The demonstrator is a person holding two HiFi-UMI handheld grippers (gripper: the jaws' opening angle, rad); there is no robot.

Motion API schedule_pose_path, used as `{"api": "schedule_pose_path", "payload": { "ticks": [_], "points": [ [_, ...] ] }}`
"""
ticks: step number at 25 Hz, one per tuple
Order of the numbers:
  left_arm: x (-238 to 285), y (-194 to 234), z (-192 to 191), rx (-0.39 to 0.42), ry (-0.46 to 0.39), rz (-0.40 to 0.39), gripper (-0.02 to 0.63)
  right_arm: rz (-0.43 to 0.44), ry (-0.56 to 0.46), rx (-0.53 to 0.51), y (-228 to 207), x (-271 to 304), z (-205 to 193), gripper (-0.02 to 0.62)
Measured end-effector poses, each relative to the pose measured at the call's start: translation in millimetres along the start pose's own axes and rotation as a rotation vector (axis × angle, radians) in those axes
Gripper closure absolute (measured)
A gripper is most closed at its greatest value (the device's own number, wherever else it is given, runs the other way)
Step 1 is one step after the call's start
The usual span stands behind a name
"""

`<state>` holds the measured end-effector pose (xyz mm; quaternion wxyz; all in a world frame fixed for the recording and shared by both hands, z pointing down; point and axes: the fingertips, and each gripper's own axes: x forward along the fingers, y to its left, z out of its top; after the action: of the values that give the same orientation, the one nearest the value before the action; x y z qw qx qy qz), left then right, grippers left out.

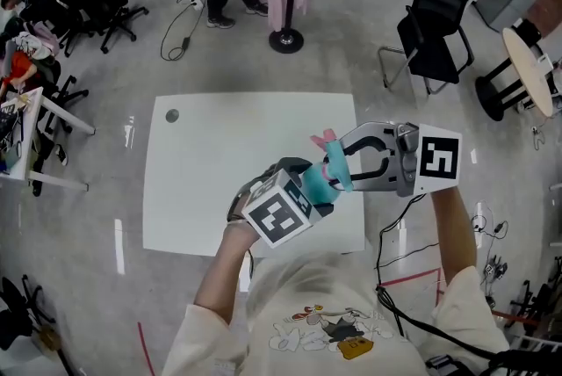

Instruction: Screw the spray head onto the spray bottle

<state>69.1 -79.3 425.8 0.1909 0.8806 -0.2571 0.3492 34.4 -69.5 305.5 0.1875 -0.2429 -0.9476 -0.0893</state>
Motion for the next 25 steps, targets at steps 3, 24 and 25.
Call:
{"api": "schedule_pose_path", "payload": {
  "ticks": [3,24,25],
  "points": [
    [-0.8,-0.8,-3.0,0.000,0.004,-0.010,0.225,0.015,-0.027,0.025,0.4,-0.8,4.5,0.465],
    [-17.8,1.4,0.8,0.046,-0.049,0.022,0.225,0.063,-0.063,0.085,-0.4,-1.9,12.0,0.465],
    [-18.7,1.2,2.0,0.046,-0.056,0.028,0.225,0.063,-0.074,0.086,0.0,-3.0,13.2,0.465]
  ]
}}
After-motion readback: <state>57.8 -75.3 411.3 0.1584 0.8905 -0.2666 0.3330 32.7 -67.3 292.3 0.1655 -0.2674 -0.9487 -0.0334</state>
